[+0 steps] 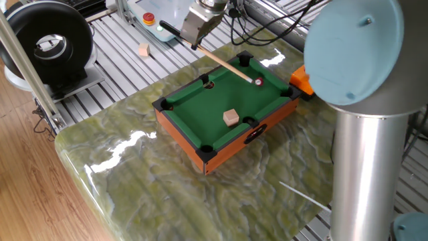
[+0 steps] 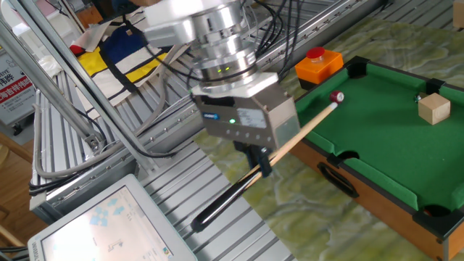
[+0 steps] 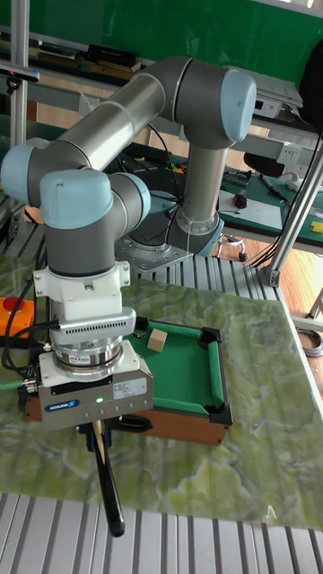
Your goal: Hit the pool ball
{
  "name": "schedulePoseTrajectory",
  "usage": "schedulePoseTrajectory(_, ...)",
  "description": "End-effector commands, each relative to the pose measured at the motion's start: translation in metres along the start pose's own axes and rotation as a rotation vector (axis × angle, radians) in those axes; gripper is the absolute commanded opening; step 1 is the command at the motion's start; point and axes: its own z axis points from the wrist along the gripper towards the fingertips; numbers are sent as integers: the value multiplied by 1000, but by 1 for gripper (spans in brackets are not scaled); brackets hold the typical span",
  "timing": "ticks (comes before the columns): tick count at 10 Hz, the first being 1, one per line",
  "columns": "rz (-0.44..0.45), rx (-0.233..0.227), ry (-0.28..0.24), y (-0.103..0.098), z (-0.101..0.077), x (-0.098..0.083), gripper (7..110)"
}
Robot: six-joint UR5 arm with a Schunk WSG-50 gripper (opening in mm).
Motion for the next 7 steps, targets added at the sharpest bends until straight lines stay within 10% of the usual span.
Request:
schedulePoseTrajectory(1, 2, 3, 24, 7, -3, -23, 7)
schedulePoseTrajectory(7, -14, 67, 62, -9, 3, -51, 7)
